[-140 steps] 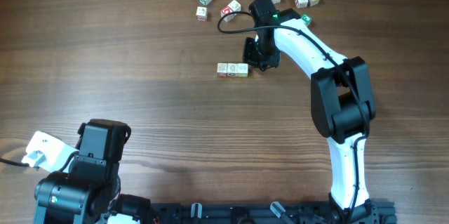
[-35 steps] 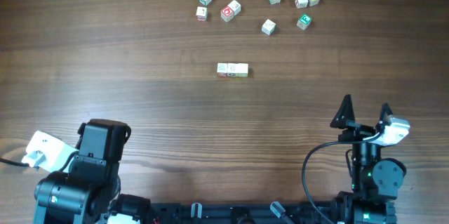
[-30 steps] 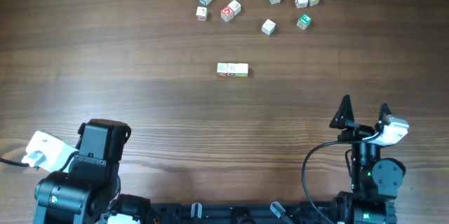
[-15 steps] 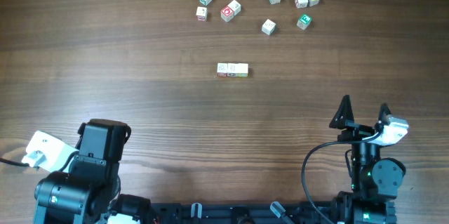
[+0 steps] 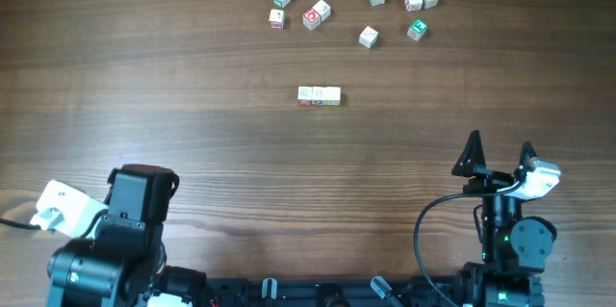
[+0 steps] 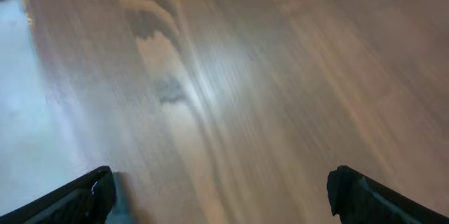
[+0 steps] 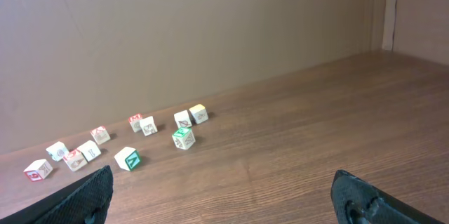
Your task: Form a horizontal line
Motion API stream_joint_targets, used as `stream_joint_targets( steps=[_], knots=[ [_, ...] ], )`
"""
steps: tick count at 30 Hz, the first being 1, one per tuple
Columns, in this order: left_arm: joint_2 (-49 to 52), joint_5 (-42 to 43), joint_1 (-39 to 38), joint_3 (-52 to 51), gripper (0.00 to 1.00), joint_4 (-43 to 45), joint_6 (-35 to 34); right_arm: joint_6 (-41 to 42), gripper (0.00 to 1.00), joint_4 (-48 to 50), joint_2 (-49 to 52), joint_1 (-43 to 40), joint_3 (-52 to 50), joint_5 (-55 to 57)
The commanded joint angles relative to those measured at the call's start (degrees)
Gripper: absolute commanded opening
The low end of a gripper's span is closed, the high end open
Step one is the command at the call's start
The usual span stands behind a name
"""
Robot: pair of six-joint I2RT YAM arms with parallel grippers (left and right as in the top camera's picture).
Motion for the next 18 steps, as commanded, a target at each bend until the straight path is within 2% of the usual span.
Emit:
stream_joint_targets(
  steps=[1, 6, 13, 16, 18],
  knots=[
    [-5.7, 2.01, 1.68, -5.46, 1.0, 4.55, -1.11, -0.96, 0.99, 0.17, -0.72, -0.28, -0.11, -0.94],
    [-13.94, 4.26, 6.6, -14.93, 1.0, 15.45, 0.94, -0.96, 1.0, 0.2, -0.72, -0.28, -0.11, -0.94],
    [-26.58, 13.97, 11.47, -28.2, 1.0, 45.42, 26.1, -0.96, 1.0, 0.2, -0.72, -0.28, -0.11, -0.94],
    [-30.75, 19.06, 13.77, -34.64, 1.0, 57.33, 32.13, -0.96, 1.0, 0.17, -0.72, -0.28, -0.11, -0.94],
    [-33.24, 22.08, 15.13, -38.88, 1.0, 63.54, 33.68, -0.96, 1.0, 0.17, -0.72, -0.28, -0.11, -0.94]
  ],
)
